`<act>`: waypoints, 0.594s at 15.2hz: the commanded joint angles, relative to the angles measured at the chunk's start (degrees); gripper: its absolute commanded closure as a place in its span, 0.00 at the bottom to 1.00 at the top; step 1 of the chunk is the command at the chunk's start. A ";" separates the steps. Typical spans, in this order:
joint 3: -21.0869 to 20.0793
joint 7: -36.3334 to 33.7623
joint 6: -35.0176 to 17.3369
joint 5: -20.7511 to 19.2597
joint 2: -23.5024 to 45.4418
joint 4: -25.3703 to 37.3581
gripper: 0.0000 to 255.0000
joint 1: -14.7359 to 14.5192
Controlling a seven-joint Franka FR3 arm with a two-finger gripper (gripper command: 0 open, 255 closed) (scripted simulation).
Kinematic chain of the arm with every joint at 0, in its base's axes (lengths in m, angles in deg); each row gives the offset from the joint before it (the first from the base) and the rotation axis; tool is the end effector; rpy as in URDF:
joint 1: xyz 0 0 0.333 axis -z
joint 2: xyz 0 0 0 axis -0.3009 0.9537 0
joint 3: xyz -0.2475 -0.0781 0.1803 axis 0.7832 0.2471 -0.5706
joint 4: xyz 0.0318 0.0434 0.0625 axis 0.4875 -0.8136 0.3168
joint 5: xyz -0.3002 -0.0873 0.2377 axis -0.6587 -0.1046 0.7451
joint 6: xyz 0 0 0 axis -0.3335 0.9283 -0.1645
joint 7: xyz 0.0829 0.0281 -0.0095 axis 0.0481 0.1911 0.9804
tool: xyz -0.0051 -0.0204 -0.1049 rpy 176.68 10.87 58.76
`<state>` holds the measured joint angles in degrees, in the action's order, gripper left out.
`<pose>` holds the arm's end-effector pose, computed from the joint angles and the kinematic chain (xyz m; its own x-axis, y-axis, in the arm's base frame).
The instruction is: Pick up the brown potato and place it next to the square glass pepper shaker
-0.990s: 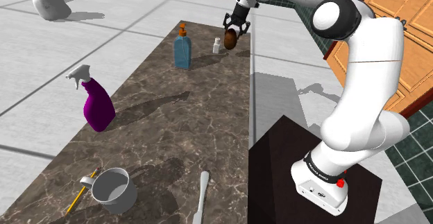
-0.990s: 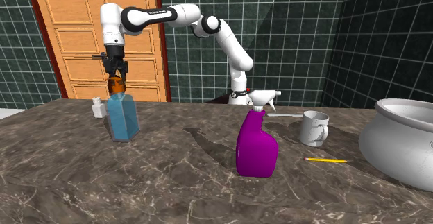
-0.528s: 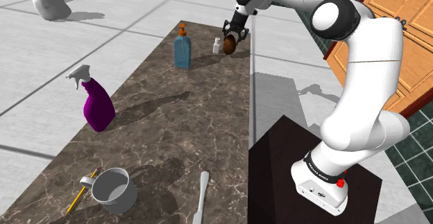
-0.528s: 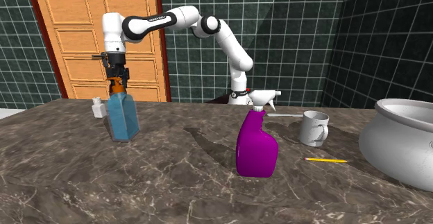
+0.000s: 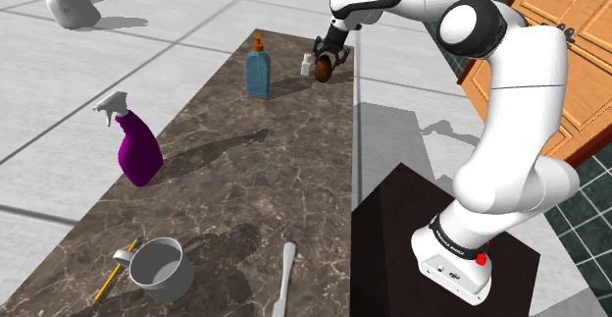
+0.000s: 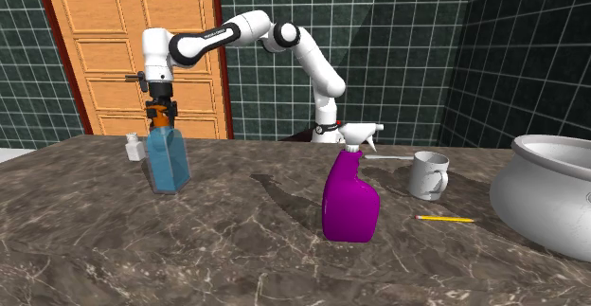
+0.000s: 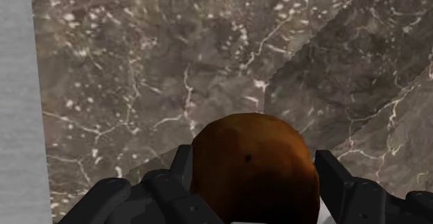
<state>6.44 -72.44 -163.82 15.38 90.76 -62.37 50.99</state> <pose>0.6841 -0.2583 0.3828 0.5943 -0.8037 -0.0284 -0.7912 -0.5780 -0.1996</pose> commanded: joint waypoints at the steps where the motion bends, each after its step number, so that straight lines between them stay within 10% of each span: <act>1: 0.09 0.17 -1.27 -0.07 1.09 -1.12 1.00 -0.06; 9: 0.14 0.30 -2.54 -0.14 1.62 -1.87 1.00 -0.07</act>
<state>6.58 -72.23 -166.41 15.21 91.99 -63.90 50.92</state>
